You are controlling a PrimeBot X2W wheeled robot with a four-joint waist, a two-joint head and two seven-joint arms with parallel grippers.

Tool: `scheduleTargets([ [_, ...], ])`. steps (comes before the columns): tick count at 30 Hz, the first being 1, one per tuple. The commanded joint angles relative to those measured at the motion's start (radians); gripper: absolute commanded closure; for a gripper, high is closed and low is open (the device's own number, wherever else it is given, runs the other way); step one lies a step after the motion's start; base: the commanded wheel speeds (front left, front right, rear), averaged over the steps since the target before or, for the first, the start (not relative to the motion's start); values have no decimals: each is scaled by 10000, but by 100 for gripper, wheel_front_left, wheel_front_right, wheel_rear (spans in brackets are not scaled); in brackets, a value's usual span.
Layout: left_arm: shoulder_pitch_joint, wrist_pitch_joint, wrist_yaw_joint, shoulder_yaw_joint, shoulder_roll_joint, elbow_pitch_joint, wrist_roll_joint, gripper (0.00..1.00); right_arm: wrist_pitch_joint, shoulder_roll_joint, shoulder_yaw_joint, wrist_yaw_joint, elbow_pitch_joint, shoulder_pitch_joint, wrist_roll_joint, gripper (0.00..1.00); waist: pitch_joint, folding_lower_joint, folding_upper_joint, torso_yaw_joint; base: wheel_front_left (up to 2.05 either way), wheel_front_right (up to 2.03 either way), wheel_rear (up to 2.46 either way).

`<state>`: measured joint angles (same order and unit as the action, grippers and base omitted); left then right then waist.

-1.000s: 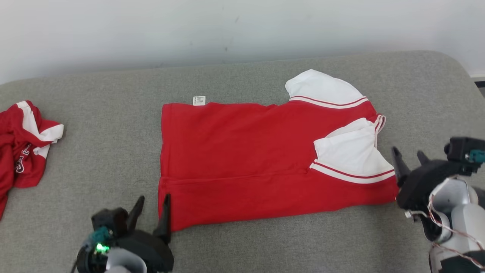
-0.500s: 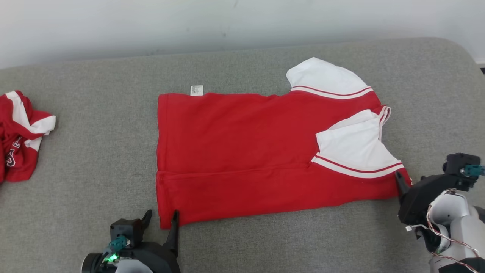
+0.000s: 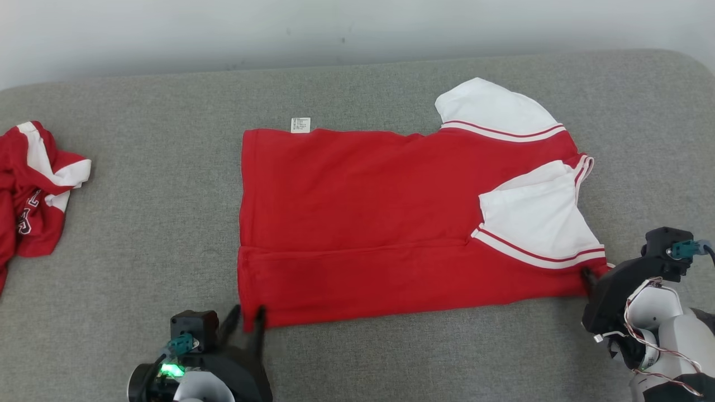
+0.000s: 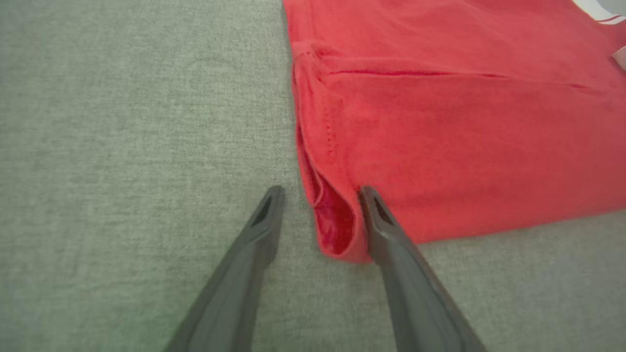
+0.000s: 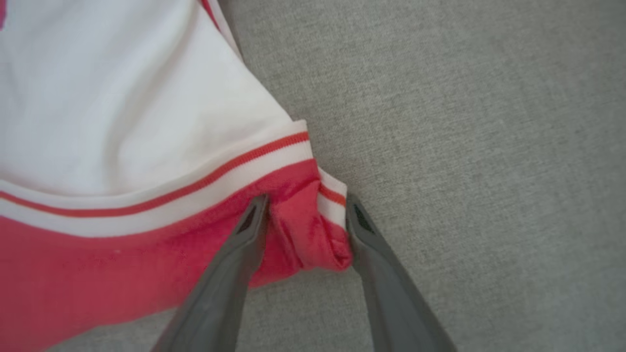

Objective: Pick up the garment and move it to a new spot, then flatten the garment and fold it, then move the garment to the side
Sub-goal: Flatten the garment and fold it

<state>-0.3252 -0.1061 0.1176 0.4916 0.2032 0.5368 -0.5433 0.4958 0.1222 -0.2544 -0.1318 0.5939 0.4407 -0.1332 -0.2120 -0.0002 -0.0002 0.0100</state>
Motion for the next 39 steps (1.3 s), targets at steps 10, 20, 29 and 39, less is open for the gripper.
scheduleTargets([
  [10, 863, 384, -103, 9, 200, 76, -486, 100, -503, -206, 86, 23, -679, -974, -1038, 100, 601, 2, 2, 95, 0, 0, 0],
  [20, 1968, 534, 204, -62, 564, -973, -715, 100, -334, -387, -142, 23, -2329, -2596, -1275, 100, 1354, 2, 2, 182, 0, 0, 0],
  [29, 2600, 864, 628, -124, 822, -1571, -849, 100, 54, -632, -364, 25, -3327, -3713, -1224, 100, 1560, 2, 2, 258, 0, 0, 0],
  [39, 3036, 1062, 1059, -192, 846, -2113, -1022, 0, -241, -715, -343, 23, -3324, -3665, -1048, 0, 1643, 2, 2, 310, 0, 0, 0],
])
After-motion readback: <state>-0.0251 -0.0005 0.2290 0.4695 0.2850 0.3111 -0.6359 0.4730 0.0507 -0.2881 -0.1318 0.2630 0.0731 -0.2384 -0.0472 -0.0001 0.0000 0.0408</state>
